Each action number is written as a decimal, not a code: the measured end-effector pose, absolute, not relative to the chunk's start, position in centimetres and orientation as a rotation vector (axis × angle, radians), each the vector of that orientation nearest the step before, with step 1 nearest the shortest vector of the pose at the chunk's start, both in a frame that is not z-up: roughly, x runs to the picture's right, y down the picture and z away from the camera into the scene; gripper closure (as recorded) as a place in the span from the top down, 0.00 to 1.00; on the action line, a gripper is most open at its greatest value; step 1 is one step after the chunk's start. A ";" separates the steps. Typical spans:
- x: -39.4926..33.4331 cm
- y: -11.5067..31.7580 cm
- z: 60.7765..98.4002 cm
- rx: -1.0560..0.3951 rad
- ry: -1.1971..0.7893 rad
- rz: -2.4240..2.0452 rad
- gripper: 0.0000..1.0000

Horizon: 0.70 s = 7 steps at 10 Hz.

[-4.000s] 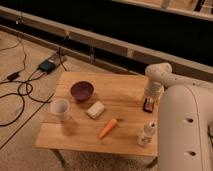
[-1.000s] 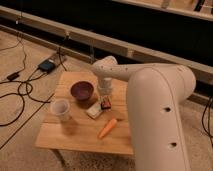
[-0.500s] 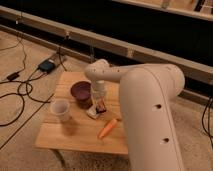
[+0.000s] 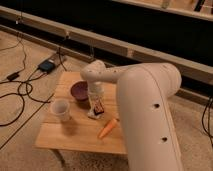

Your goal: Place the eraser on the white sponge

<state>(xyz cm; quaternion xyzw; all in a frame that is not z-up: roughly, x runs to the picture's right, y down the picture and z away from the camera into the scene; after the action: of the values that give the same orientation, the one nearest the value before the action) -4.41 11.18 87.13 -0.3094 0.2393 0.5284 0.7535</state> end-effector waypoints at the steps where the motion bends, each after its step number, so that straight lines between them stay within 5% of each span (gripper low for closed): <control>1: -4.6 11.3 87.1 -0.679 0.523 1.151 0.00; 3: -4.9 11.6 87.0 -0.688 0.523 1.150 0.04; 7: -4.9 11.7 86.9 -0.694 0.527 1.153 0.49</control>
<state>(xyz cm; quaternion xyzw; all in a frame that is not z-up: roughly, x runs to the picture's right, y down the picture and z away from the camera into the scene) -4.93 11.66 86.93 -0.3176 0.2411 0.5275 0.7502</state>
